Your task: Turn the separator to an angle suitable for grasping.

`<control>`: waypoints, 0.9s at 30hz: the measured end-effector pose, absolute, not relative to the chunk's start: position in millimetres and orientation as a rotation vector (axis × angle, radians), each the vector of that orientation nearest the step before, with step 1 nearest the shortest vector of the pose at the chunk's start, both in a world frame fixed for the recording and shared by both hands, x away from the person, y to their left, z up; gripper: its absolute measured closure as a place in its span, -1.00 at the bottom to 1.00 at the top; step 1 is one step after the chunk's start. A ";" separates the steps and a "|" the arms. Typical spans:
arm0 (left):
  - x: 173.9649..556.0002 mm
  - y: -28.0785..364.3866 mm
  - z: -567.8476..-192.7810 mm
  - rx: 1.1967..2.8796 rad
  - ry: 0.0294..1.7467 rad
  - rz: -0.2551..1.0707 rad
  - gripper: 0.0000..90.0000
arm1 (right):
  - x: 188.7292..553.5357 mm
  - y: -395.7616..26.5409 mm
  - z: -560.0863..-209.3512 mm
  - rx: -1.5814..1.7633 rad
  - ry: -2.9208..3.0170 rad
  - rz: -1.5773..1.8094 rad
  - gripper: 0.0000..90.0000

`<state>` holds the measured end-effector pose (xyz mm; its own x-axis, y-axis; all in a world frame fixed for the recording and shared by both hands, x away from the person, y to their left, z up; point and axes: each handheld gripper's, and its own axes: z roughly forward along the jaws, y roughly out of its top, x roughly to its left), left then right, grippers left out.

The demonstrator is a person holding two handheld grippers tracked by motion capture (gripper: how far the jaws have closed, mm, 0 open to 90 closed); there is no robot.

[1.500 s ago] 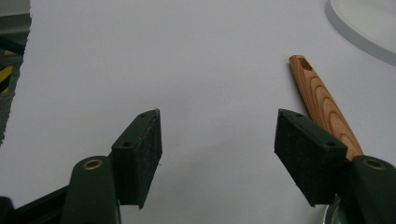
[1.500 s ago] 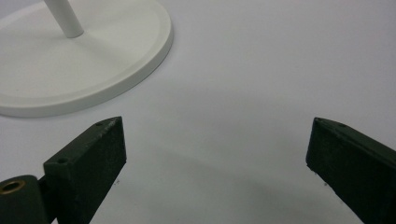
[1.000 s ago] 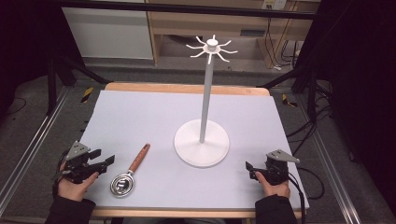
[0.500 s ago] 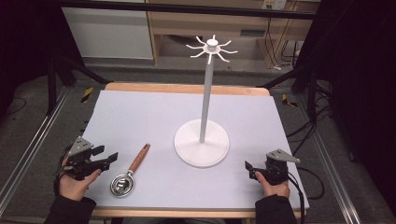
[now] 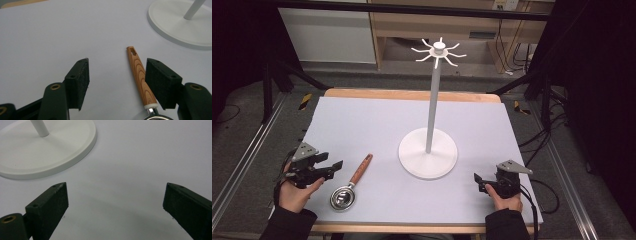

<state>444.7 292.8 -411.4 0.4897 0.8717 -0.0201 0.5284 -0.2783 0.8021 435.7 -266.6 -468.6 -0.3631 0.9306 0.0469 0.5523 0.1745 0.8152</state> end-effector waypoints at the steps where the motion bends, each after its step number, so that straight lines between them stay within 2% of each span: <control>1: 445.8 291.3 -410.3 1.960 1.155 0.555 -0.20 | 436.0 -266.7 -468.7 1.399 1.986 1.069 -0.85; 12: 454.1 276.9 -402.2 2.015 1.137 0.546 -0.19 | 437.1 -265.2 -469.6 1.387 1.999 1.054 -0.85; 27: 464.9 258.5 -406.0 2.111 1.126 0.492 -0.06 | 437.6 -263.9 -470.1 1.392 2.014 1.052 -0.85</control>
<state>464.9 258.5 -406.0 0.5534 0.8329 0.0109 0.5734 -0.3904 0.7203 437.6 -263.9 -470.1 -0.3728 0.9269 0.0423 0.5644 0.1903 0.8033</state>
